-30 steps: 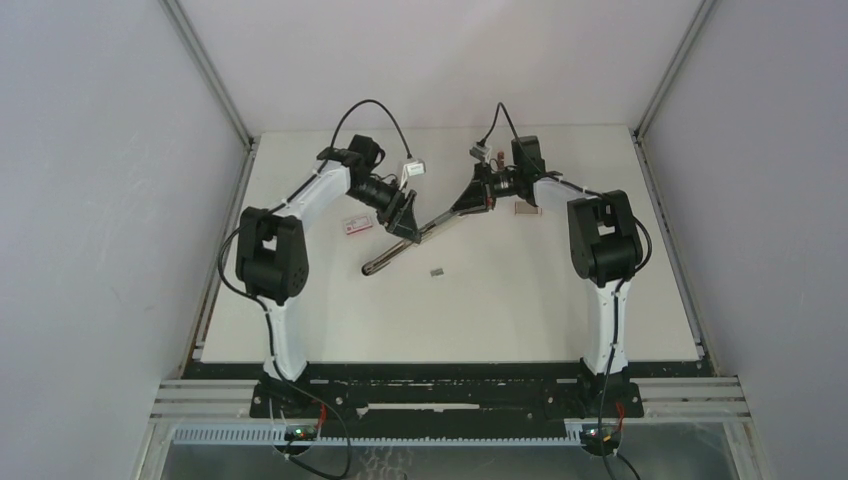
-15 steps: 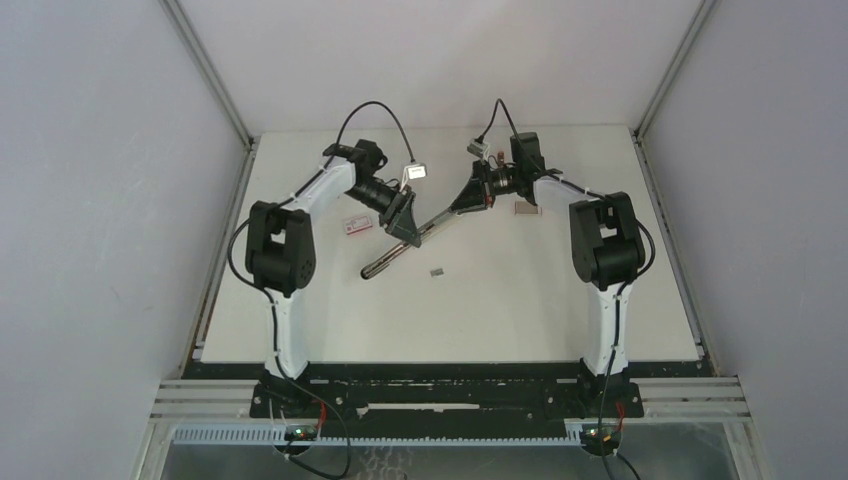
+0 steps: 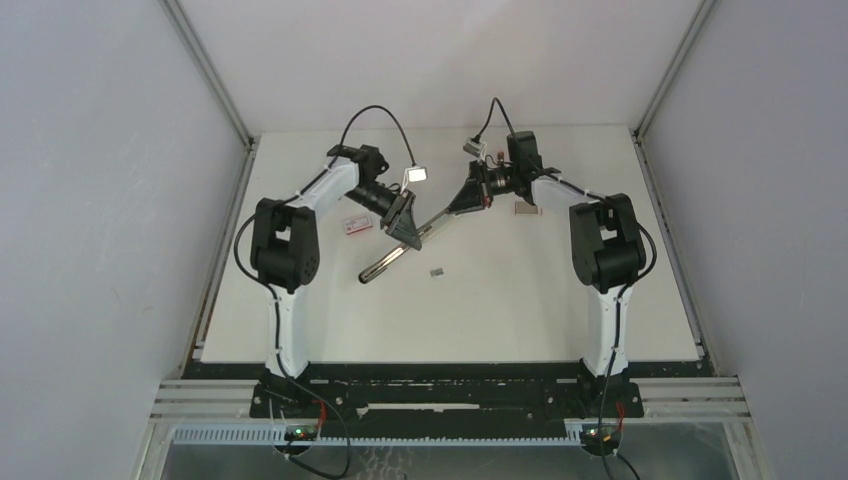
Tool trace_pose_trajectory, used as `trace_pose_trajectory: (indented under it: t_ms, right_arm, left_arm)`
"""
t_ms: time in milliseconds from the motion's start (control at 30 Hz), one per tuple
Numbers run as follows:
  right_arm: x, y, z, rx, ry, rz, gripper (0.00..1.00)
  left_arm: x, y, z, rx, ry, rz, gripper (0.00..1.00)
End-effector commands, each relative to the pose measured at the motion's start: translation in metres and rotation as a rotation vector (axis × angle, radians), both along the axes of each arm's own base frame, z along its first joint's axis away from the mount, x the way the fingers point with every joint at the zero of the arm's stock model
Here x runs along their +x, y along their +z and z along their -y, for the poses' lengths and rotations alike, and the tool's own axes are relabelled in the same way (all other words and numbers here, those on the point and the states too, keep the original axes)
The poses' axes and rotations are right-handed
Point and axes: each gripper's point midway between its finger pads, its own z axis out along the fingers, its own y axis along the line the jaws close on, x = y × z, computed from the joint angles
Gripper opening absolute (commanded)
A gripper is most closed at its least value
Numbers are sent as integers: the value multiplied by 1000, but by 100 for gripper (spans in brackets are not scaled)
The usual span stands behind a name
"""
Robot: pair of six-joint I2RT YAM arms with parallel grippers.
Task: Unload the staples from the stapler
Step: Unload the staple at the center of the board.
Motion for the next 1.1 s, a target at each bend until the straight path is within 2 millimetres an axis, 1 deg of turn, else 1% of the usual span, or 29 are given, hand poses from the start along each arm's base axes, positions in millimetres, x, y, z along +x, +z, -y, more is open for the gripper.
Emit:
trace_pose_trajectory:
  t_ms: [0, 67, 167, 200, 233, 300, 367, 500, 600, 667, 867, 1067]
  right_arm:
    - [-16, 47, 0, 71, 67, 130, 1]
    - [-17, 47, 0, 71, 67, 133, 1]
    - [-17, 46, 0, 71, 68, 133, 2]
    - [-17, 46, 0, 72, 70, 132, 3]
    - [-16, 45, 0, 71, 68, 134, 4]
    - [-16, 45, 0, 70, 66, 135, 11]
    - [-15, 44, 0, 66, 62, 137, 20]
    - [-11, 45, 3, 56, 46, 139, 34]
    - [-4, 44, 10, 33, 14, 150, 45]
    - [0, 44, 16, 14, -8, 160, 49]
    - [11, 40, 34, -57, -64, 179, 51]
    - [24, 32, 48, -135, -128, 206, 52]
  left_arm:
    - [3, 18, 10, -79, -18, 15, 47]
    - [1, 20, 11, -89, -18, 7, 38]
    - [0, 21, 11, -96, -20, 1, 22]
    - [-1, 22, 11, -98, -22, 1, 18]
    - [-1, 22, 11, -99, -22, 0, 16]
    - [-1, 21, 11, -100, -23, -3, 8]
    - [0, 21, 10, -96, -22, -4, 2]
    - [1, 21, 9, -90, -15, -7, 0]
    - [3, 21, 7, -86, -6, -12, 0]
    - [5, 19, 6, -67, 4, -14, 0]
    - [19, 12, 1, 4, 56, 27, 0]
    - [41, 3, -5, 119, 149, 99, 0]
